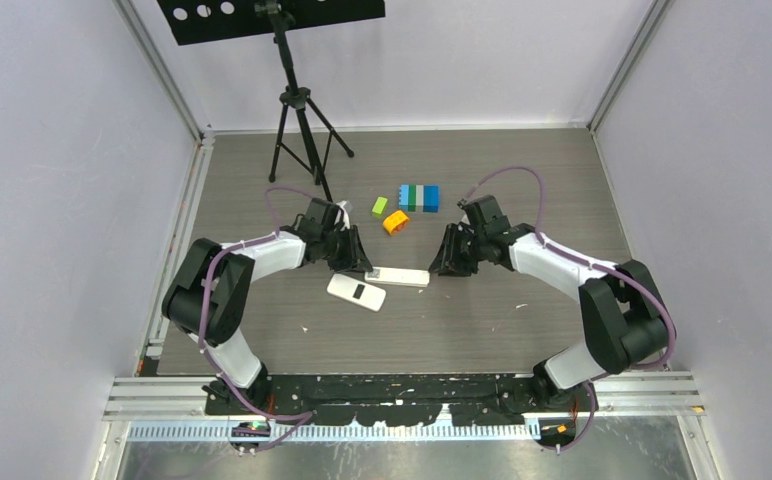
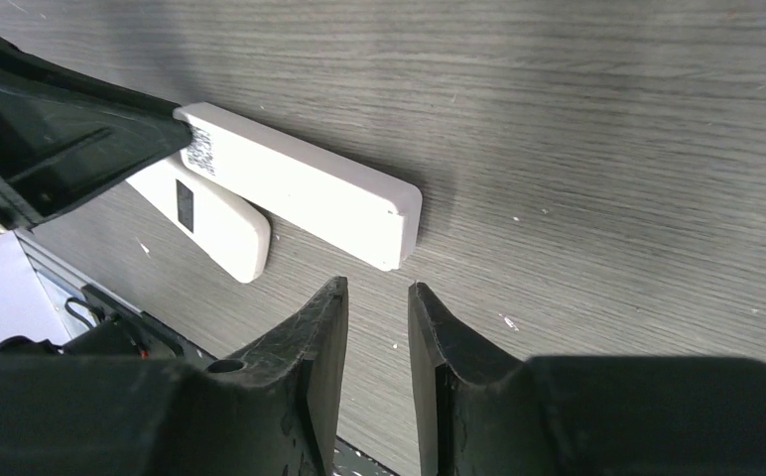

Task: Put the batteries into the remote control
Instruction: Load the battery cover into the remote control.

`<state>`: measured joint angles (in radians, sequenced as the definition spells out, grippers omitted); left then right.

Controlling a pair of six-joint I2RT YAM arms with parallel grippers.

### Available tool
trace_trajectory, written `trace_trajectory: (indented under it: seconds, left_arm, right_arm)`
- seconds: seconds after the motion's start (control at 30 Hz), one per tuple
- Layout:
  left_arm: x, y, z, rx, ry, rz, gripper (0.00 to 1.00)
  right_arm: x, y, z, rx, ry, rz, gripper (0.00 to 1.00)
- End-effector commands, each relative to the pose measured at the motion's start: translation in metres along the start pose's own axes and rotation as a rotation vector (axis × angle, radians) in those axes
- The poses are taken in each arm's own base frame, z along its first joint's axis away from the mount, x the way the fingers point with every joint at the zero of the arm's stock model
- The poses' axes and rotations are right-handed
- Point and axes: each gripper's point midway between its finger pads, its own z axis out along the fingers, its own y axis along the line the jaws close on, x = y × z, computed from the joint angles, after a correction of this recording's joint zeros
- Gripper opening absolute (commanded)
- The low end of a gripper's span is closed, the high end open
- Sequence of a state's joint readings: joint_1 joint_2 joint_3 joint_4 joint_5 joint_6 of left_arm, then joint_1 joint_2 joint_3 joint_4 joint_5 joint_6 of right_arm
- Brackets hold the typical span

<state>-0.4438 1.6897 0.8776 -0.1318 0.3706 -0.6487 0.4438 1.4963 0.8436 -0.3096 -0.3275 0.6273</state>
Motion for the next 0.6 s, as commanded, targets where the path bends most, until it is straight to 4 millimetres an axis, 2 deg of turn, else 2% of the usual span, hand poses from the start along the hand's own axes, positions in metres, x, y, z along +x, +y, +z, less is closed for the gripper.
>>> trace_trajectory:
  seconds: [0.0, 0.23, 0.57]
  left_arm:
    - [0.002, -0.003, -0.005, 0.010, -0.008, 0.010, 0.27]
    - [0.003, -0.003, -0.005, 0.012, -0.007, 0.009, 0.27]
    - [0.004, -0.002, -0.003, 0.013, -0.003, 0.009, 0.27]
  right_arm:
    - [-0.002, 0.009, 0.012, -0.016, 0.011, -0.016, 0.34]
    - [0.002, 0.010, 0.028, -0.014, 0.024, -0.016, 0.23]
    - [0.004, 0.006, 0.035, 0.008, 0.018, -0.019, 0.13]
